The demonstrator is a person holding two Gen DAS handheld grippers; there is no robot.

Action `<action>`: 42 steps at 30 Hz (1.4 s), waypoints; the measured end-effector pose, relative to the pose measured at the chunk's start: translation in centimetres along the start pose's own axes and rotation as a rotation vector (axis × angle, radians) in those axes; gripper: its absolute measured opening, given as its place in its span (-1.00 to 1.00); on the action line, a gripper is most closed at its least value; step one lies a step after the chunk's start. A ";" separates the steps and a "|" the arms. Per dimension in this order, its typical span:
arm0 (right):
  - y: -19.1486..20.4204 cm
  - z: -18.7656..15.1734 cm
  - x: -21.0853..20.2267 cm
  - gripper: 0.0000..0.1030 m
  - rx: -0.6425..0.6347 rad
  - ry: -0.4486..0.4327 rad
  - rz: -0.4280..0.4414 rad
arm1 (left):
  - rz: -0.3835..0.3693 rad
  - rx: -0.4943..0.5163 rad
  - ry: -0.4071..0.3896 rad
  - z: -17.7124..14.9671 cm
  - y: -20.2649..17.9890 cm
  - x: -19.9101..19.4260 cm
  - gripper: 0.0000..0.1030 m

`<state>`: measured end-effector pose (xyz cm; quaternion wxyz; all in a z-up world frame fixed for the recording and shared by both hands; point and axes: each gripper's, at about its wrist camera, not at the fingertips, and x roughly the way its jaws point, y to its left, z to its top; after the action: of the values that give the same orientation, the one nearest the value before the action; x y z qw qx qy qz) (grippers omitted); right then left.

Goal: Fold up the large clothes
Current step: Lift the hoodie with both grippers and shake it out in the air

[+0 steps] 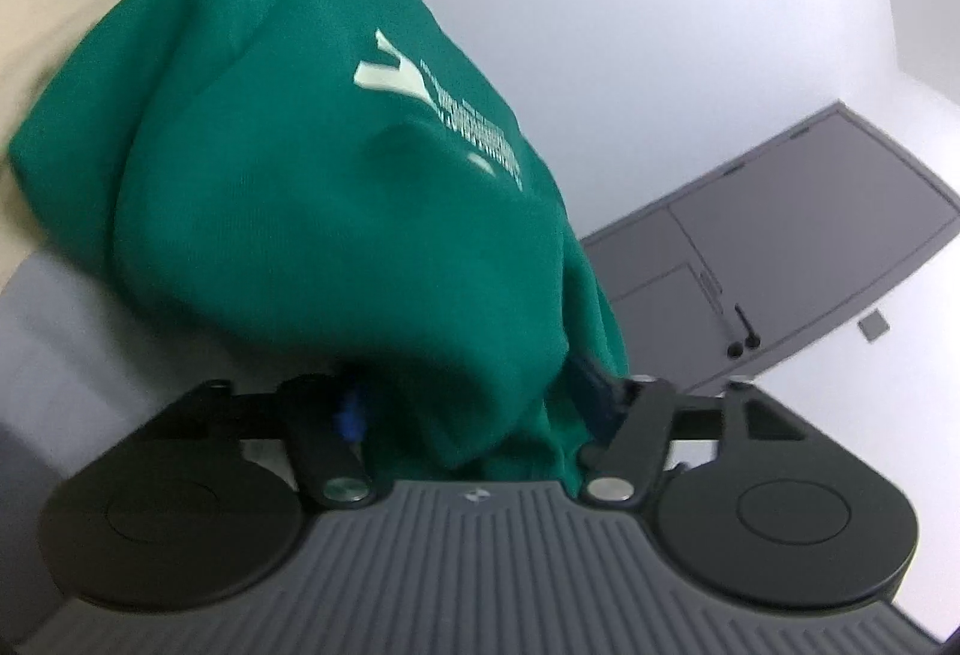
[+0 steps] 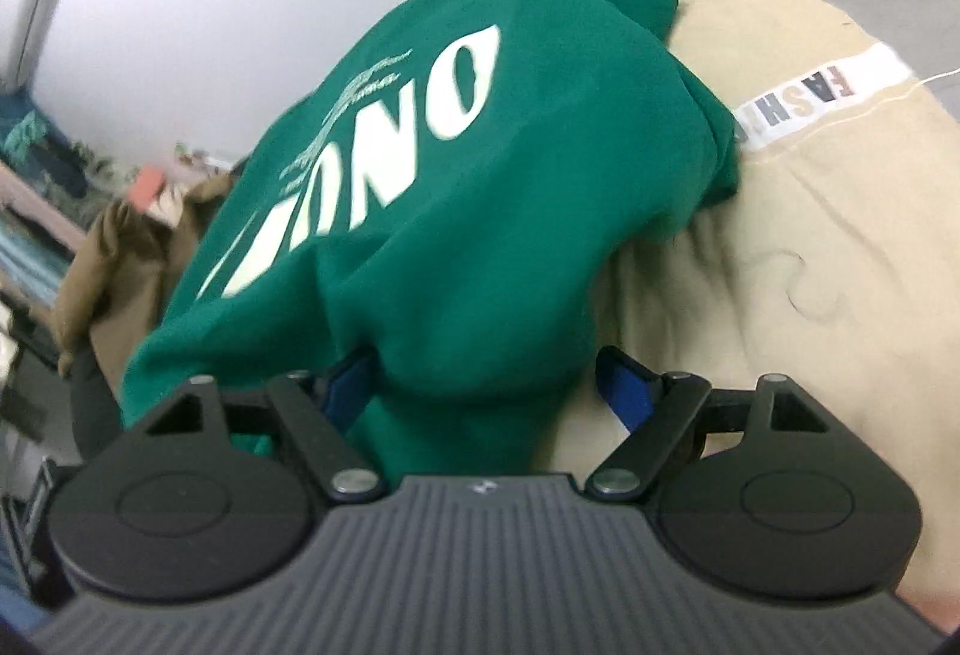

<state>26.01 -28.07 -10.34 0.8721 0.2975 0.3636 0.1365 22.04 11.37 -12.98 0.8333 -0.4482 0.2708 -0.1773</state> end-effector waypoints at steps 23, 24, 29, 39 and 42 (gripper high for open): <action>5.4 0.6 -12.1 -0.76 -0.229 -0.267 0.313 | -0.200 0.112 -0.140 0.5 -6.3 -10.6 -0.68; 5.6 0.5 -12.8 -0.76 -0.244 -0.275 0.323 | -0.199 0.120 -0.144 0.1 -6.8 -11.4 -0.68; 5.6 -0.6 -17.4 -0.77 -0.272 -0.315 0.387 | -0.243 0.144 -0.150 -1.7 -8.9 -15.3 -0.68; 2.9 -4.7 -21.7 -0.77 -0.134 -0.247 0.398 | -0.204 0.081 -0.081 -7.0 -8.4 -19.7 -0.67; 2.0 -5.6 -20.6 -0.73 -0.072 -0.173 0.344 | -0.168 0.041 -0.051 -8.0 -7.7 -19.7 -0.67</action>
<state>7.56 -33.53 -0.87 0.8741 0.3343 0.2259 0.2705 1.17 12.63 -4.32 0.8311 -0.4566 0.2071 -0.2406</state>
